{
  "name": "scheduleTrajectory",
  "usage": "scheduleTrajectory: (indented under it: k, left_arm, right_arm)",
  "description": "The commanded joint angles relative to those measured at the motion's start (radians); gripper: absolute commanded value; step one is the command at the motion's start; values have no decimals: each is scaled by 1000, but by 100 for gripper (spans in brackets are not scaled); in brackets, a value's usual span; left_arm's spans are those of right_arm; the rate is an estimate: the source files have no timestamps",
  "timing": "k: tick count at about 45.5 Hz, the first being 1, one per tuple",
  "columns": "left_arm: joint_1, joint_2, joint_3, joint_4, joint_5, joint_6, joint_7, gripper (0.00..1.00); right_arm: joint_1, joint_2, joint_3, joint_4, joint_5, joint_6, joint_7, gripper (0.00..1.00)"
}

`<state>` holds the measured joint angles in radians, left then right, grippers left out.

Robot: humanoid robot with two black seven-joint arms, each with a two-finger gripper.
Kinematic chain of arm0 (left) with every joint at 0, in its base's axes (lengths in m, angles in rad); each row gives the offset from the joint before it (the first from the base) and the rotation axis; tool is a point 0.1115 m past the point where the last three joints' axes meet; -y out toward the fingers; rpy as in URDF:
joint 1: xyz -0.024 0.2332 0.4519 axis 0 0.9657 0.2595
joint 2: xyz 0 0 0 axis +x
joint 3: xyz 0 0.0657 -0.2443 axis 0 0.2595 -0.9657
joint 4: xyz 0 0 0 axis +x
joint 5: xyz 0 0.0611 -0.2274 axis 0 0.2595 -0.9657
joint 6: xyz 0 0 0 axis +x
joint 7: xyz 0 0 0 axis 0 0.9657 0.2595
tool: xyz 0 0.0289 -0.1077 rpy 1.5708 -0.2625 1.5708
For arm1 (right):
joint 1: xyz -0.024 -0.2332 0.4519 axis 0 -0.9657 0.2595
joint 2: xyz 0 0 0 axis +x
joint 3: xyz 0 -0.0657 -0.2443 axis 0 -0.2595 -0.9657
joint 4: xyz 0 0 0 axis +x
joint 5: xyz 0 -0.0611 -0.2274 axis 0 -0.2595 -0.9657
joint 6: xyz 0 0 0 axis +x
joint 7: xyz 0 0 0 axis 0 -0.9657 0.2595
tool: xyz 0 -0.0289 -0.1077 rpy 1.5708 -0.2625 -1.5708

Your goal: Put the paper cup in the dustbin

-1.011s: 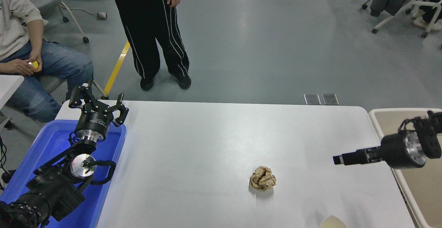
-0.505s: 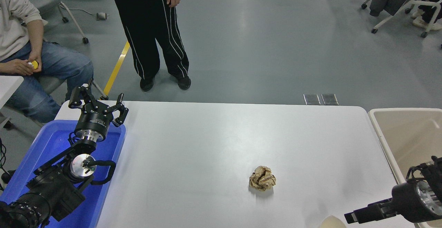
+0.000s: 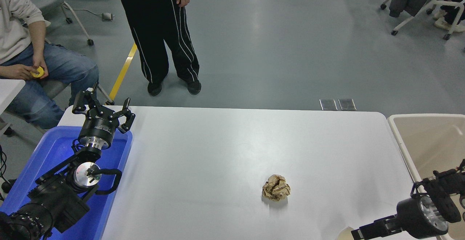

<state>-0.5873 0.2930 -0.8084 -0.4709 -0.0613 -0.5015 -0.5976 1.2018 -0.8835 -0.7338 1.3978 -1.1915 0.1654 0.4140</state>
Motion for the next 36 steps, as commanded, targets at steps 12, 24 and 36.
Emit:
scheduleTrajectory:
  k: [12,24,36]
  left_arm:
    - [0,0,0,0,0,1,-1,100]
    - [0,0,0,0,0,0,1,100]
    - [0,0,0,0,0,1,-1,100]
  right_arm:
    - [-97,58,28,-37,3,-107,0,94]
    - [-90,66,14,-39,-28,-144,17,25]
    - [-84,54,8,-39,-50,-133,19,0]
